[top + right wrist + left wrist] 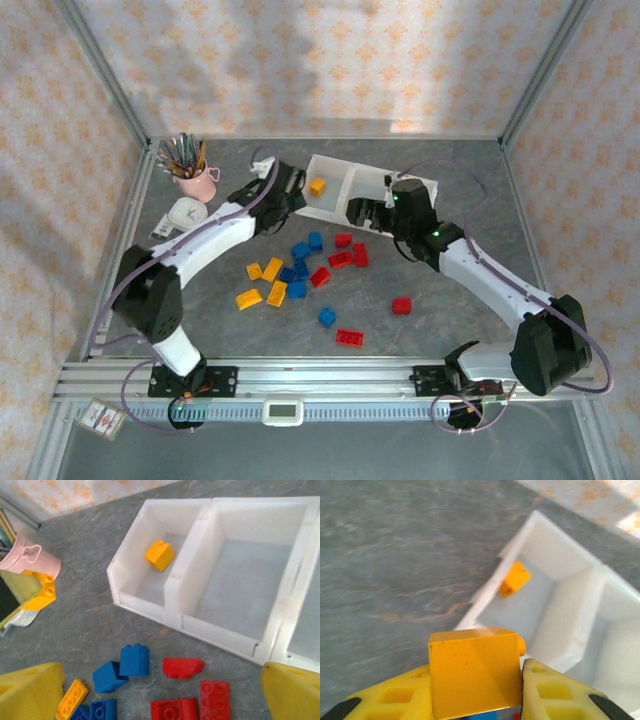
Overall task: Sort the legos into containers by color
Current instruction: Place the lego in the container.
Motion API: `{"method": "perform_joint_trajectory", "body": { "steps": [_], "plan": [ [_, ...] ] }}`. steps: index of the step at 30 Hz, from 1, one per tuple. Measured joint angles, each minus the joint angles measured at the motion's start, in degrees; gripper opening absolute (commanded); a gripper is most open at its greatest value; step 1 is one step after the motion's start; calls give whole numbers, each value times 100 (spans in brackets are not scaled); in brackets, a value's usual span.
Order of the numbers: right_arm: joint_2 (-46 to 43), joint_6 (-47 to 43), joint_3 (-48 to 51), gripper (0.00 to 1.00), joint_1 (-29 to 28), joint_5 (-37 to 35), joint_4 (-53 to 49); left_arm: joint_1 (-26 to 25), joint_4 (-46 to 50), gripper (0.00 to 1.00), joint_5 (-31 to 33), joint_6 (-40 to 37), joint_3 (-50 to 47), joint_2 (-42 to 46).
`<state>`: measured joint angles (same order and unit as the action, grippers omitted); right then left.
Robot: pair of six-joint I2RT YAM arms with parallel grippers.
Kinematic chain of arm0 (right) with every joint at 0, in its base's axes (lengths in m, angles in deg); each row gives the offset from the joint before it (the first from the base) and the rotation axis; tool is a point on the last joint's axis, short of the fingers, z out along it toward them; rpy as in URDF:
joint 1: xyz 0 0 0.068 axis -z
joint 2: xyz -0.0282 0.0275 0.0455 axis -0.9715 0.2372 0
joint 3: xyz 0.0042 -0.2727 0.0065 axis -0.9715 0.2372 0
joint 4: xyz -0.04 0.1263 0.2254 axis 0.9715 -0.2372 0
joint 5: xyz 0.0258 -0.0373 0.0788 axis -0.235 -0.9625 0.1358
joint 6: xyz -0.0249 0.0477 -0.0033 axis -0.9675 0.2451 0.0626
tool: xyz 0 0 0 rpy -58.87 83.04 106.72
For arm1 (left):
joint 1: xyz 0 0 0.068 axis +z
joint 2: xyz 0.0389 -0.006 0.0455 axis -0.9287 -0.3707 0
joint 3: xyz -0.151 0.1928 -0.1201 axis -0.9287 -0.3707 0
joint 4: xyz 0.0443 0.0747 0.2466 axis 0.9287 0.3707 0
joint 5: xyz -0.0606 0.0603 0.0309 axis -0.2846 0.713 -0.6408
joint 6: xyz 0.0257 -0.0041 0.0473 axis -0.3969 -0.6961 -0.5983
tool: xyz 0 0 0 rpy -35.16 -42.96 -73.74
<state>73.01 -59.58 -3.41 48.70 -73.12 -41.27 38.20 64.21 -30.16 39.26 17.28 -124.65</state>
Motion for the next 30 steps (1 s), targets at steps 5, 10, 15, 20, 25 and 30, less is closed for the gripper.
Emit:
{"method": "perform_joint_trajectory", "body": {
  "steps": [5, 10, 15, 20, 25, 30],
  "plan": [
    [13, 0, 0, 100, 299, 24, 2, -72, 33, 36, -85, -129, 1211, -1235],
    [28, 0, 0, 100, 363, 52, 26, -72, 131, 39, -96, -260, 2455, -2363],
    [87, 0, 0, 100, 365, 72, 68, -61, 310, 47, -94, -315, 3410, -3158],
    [103, -44, -2, 100, 378, 136, 68, -17, 540, 57, -125, -393, 4065, -3637],
    [101, -87, -11, 100, 378, 197, 68, 42, 568, 62, -293, -400, 4190, -3670],
    [87, -87, -11, 100, 378, 350, 63, 46, 651, 62, -466, -402, 4188, -3624]
  ]
}}
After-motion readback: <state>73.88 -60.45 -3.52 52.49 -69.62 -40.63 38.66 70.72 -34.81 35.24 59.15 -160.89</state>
